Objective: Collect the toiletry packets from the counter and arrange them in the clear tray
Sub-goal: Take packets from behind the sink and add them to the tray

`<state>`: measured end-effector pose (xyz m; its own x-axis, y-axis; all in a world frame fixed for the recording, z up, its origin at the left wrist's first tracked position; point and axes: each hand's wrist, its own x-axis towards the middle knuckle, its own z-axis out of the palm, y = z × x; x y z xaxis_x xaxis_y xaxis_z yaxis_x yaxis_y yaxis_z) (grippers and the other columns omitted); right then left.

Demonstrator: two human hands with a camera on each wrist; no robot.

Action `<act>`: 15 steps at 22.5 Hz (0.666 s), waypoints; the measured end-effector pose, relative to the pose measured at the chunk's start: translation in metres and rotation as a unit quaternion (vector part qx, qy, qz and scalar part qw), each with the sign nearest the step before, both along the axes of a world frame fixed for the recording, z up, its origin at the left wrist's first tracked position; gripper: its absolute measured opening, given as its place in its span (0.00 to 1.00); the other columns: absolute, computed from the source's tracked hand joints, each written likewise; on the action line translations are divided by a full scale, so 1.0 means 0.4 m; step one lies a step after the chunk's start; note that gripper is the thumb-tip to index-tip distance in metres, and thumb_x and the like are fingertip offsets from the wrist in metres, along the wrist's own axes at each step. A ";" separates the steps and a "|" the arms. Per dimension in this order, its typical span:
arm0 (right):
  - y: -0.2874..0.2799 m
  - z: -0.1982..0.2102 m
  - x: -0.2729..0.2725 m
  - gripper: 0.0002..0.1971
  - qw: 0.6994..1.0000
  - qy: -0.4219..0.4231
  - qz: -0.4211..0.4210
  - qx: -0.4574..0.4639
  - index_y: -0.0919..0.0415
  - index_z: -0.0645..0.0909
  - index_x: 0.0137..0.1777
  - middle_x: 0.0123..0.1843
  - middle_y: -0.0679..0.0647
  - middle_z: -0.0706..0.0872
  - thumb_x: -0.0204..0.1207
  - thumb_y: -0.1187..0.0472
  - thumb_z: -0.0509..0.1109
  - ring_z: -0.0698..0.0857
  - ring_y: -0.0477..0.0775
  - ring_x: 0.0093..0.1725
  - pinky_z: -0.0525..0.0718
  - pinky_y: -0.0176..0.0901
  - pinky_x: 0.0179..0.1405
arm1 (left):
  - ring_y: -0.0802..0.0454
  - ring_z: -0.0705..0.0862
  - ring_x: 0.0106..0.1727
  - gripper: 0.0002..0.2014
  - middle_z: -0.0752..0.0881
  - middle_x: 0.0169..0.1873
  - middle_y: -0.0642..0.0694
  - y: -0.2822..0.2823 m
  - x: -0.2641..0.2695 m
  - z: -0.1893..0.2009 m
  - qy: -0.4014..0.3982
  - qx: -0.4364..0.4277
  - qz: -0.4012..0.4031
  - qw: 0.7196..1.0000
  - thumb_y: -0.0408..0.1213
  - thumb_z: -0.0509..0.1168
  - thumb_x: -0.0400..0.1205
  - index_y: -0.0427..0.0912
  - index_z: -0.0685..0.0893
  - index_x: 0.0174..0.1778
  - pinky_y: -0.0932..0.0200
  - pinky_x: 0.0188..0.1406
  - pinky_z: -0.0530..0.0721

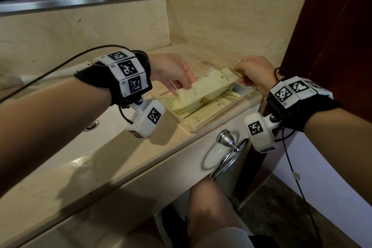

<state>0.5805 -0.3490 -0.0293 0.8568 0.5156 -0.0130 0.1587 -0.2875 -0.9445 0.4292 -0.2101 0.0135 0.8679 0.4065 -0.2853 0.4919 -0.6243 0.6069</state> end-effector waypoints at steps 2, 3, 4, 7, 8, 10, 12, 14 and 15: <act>-0.011 -0.017 0.008 0.09 1.000 -0.014 0.003 -0.019 0.55 0.78 0.35 0.32 0.50 0.80 0.77 0.66 0.67 0.77 0.42 0.21 0.73 0.27 0.15 | 0.55 0.82 0.33 0.07 0.84 0.34 0.46 -0.007 0.003 -0.011 0.016 0.009 -0.003 1.000 0.25 0.69 0.77 0.41 0.84 0.43 0.67 0.28 0.88; -0.013 -0.026 0.011 0.09 0.999 -0.020 0.008 -0.030 0.56 0.79 0.36 0.32 0.50 0.80 0.77 0.66 0.68 0.78 0.42 0.23 0.74 0.26 0.15 | 0.55 0.81 0.32 0.07 0.83 0.33 0.45 -0.010 0.003 -0.018 0.028 0.012 -0.008 1.000 0.25 0.70 0.76 0.42 0.84 0.43 0.67 0.27 0.88; -0.017 -0.036 0.012 0.07 0.999 -0.024 0.016 -0.040 0.57 0.81 0.38 0.33 0.49 0.81 0.77 0.66 0.68 0.79 0.42 0.25 0.74 0.25 0.15 | 0.54 0.80 0.31 0.08 0.83 0.32 0.44 -0.014 0.005 -0.028 0.045 0.015 -0.019 0.999 0.25 0.71 0.76 0.42 0.84 0.43 0.67 0.26 0.88; -0.017 -0.055 0.012 0.05 0.998 -0.038 0.027 -0.045 0.59 0.83 0.51 0.34 0.48 0.81 0.77 0.66 0.70 0.79 0.43 0.29 0.75 0.21 0.15 | 0.52 0.79 0.29 0.09 0.81 0.31 0.42 -0.021 0.007 -0.050 0.081 0.016 -0.040 0.996 0.24 0.71 0.75 0.42 0.83 0.43 0.67 0.24 0.86; -0.017 -0.057 0.013 0.06 0.998 -0.044 0.026 -0.045 0.60 0.83 0.52 0.34 0.48 0.81 0.77 0.66 0.70 0.78 0.43 0.29 0.74 0.20 0.15 | 0.52 0.78 0.28 0.09 0.81 0.29 0.43 -0.023 0.009 -0.053 0.085 0.019 -0.041 0.995 0.24 0.71 0.74 0.42 0.83 0.43 0.67 0.24 0.86; -0.015 -0.060 0.017 0.08 0.997 -0.062 0.020 -0.050 0.63 0.84 0.54 0.33 0.49 0.80 0.76 0.67 0.70 0.78 0.43 0.29 0.73 0.19 0.14 | 0.54 0.75 0.26 0.09 0.79 0.27 0.45 -0.027 0.012 -0.056 0.091 0.043 -0.045 0.994 0.25 0.72 0.74 0.43 0.83 0.43 0.69 0.18 0.79; -0.012 -0.065 0.018 0.09 0.995 -0.081 0.013 -0.059 0.66 0.85 0.55 0.34 0.51 0.80 0.76 0.68 0.70 0.77 0.43 0.29 0.71 0.19 0.12 | 0.55 0.69 0.24 0.08 0.76 0.25 0.47 -0.030 0.015 -0.057 0.096 0.082 -0.052 0.991 0.28 0.73 0.73 0.45 0.83 0.41 0.70 0.15 0.68; -0.009 -0.072 0.017 0.09 0.993 -0.096 0.010 -0.067 0.67 0.85 0.55 0.34 0.51 0.80 0.76 0.68 0.70 0.77 0.43 0.29 0.72 0.19 0.13 | 0.55 0.66 0.23 0.07 0.74 0.23 0.47 -0.036 0.015 -0.059 0.103 0.099 -0.057 0.988 0.30 0.74 0.73 0.46 0.84 0.41 0.68 0.16 0.62; -0.008 -0.075 0.019 0.09 0.992 -0.100 0.010 -0.070 0.66 0.85 0.54 0.34 0.51 0.81 0.76 0.68 0.70 0.78 0.44 0.30 0.75 0.19 0.18 | 0.55 0.66 0.22 0.07 0.75 0.22 0.48 -0.039 0.015 -0.059 0.100 0.105 -0.056 0.988 0.31 0.74 0.73 0.46 0.85 0.42 0.68 0.17 0.61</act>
